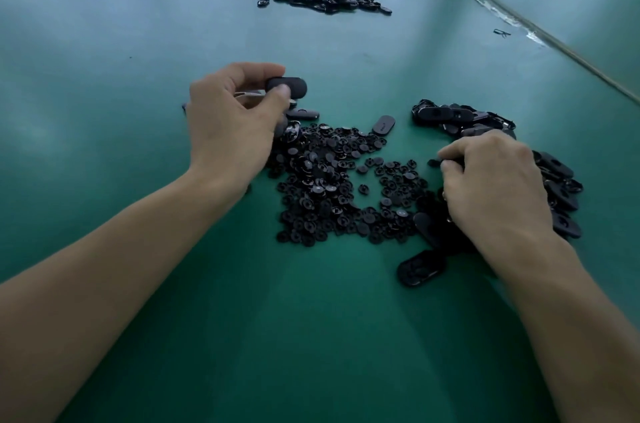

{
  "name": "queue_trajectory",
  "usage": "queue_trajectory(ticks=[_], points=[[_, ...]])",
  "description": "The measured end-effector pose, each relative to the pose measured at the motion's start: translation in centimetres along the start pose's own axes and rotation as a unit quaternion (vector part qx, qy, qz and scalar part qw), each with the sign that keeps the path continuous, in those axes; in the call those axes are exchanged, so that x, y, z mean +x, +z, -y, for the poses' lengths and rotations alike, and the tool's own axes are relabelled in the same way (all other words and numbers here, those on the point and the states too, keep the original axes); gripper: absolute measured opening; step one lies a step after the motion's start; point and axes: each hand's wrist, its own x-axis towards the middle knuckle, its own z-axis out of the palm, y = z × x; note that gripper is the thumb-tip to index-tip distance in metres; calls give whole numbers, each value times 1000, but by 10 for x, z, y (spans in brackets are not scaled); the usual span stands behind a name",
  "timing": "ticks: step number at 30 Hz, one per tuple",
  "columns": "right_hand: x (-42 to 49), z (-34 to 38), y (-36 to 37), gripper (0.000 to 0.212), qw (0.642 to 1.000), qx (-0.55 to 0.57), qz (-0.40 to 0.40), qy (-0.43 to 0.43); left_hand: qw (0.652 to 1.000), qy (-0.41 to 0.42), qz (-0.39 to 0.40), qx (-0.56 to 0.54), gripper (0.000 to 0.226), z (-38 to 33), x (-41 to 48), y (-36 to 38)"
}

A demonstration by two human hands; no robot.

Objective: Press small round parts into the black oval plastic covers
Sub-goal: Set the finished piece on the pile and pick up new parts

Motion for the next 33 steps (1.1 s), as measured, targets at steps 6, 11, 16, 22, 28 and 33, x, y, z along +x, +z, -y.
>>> queue_trajectory(ticks=[6, 11, 16, 22, 28, 33], points=[[2, 0, 1, 24, 997, 60, -48, -4, 999, -34, -13, 29, 20, 8, 11, -10], [3, 2, 0, 25, 987, 104, -117, -40, 983, -10, -26, 180, 12, 9, 12, -14], [0, 12, 0, 20, 958, 229, -154, -79, 945, 61, -30, 319, 36, 7, 10, -15], [-2, 23, 6, 24, 868, 495, -22, -39, 983, 112, 67, 126, 6, -11, -20, 9], [-7, 35, 12, 22, 776, 627, 67, -14, 978, 49, 204, -15, 5, -11, -40, 21], [-10, 37, 11, 20, 777, 626, 69, -15, 971, 38, 231, -49, 16, -6, -39, 20]])
